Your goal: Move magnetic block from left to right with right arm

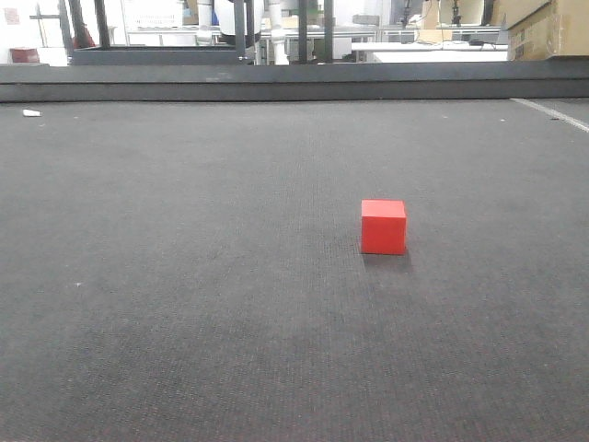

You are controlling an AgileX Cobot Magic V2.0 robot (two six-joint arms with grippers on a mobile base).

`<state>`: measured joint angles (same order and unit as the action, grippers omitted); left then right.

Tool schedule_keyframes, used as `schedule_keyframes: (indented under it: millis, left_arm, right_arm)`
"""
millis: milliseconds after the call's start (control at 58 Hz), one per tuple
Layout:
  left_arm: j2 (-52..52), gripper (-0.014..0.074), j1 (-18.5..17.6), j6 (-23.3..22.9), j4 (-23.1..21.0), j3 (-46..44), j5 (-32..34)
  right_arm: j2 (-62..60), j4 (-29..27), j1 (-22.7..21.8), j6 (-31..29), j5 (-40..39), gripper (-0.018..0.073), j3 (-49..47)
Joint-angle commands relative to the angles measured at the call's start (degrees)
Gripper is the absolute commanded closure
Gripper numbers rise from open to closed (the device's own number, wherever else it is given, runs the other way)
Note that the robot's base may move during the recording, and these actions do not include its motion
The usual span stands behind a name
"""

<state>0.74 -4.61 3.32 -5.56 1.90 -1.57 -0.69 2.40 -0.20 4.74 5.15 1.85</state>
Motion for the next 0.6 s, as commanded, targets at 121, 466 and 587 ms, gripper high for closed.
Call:
schedule_keyframes:
  millis: [121,466,587]
  left_arm:
    - [0.77,0.0722,-0.39,-0.34,-0.27,0.46,4.83]
    - [0.77,0.0722,-0.39,-0.34,-0.27,0.46,4.83]
    - [0.77,0.0722,-0.39,-0.34,-0.27,0.46,4.83]
  right_arm:
    - [-1.13,0.1,-0.42,-0.36,-4.62,0.0497,-0.08]
    - [-1.13,0.1,-0.42,-0.36,-4.62,0.0497,-0.08]
    - [-1.13,0.1,-0.42,-0.36,-4.62,0.0497,-0.08]
